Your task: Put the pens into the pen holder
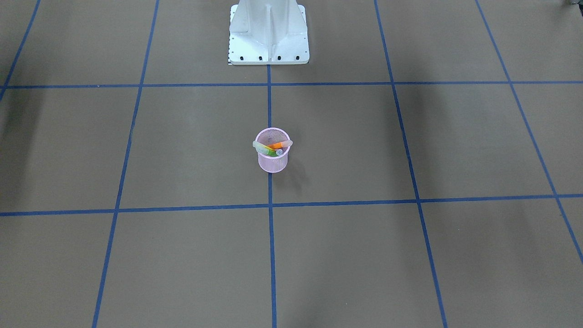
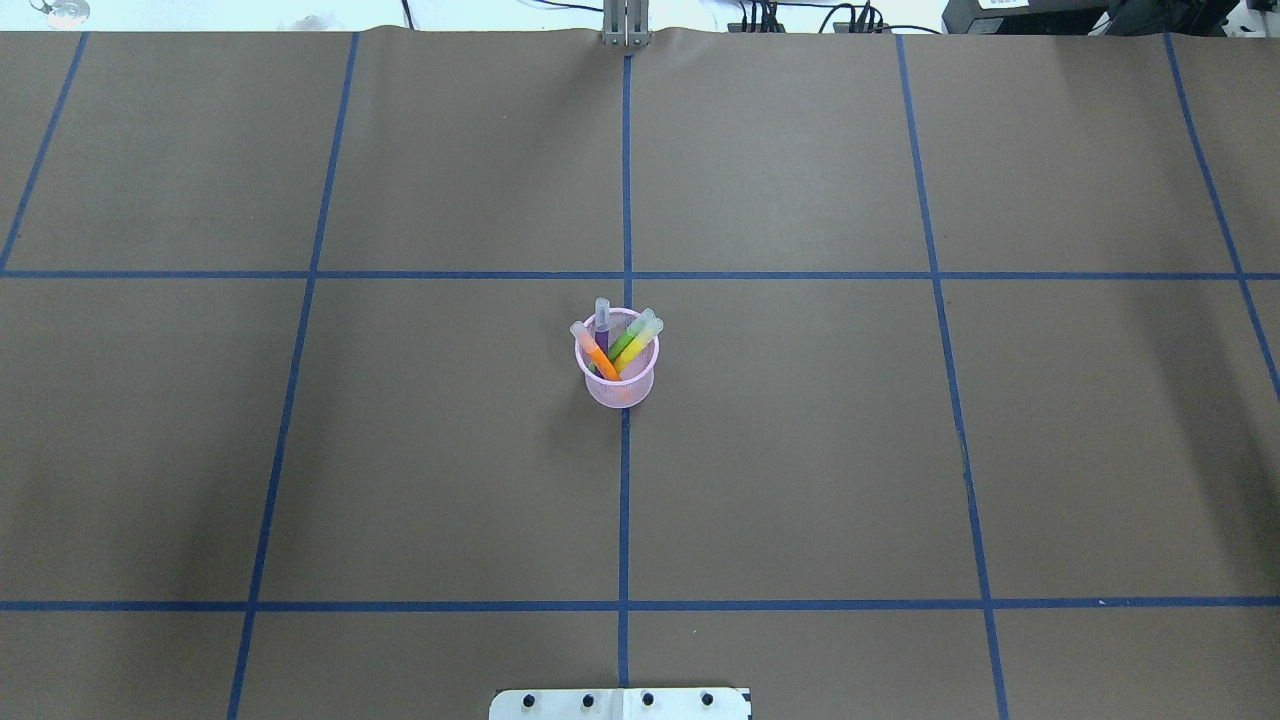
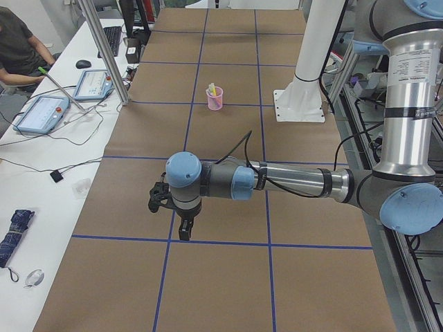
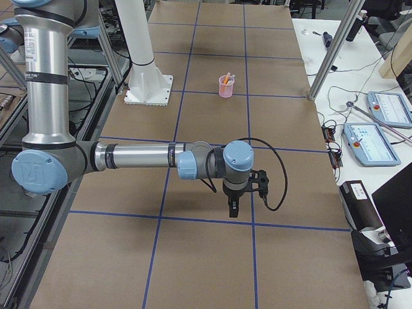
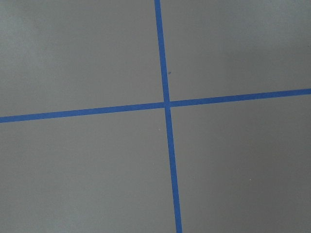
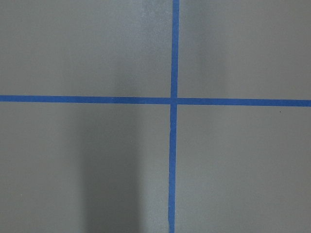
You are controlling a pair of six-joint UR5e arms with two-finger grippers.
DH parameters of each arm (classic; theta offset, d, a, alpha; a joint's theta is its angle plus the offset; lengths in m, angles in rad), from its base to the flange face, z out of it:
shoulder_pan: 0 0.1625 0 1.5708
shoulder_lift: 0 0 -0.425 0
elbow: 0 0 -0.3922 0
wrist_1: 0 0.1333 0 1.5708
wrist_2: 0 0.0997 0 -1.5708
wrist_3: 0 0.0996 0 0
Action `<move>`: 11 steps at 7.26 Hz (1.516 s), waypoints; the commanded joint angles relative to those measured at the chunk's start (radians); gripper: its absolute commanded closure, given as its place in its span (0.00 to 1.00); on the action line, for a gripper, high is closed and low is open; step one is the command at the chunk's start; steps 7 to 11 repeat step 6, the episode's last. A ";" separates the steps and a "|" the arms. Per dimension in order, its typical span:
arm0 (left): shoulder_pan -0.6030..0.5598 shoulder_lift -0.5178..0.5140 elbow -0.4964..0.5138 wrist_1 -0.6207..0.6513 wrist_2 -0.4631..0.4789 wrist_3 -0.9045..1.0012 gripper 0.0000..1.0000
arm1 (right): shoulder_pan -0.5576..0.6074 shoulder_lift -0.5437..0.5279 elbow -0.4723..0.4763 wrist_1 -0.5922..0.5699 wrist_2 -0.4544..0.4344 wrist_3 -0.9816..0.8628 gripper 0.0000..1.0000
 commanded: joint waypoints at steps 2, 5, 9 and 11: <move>0.001 0.000 0.001 0.000 0.000 0.000 0.00 | -0.007 0.020 0.008 -0.001 -0.025 0.002 0.00; 0.001 0.000 0.000 0.000 0.000 0.000 0.00 | -0.007 0.016 0.030 -0.012 -0.069 -0.005 0.00; 0.002 -0.001 0.000 0.000 0.000 0.000 0.00 | -0.007 0.017 0.027 -0.013 -0.069 -0.005 0.00; 0.002 -0.001 0.000 0.000 0.000 0.000 0.00 | -0.007 0.017 0.027 -0.013 -0.069 -0.005 0.00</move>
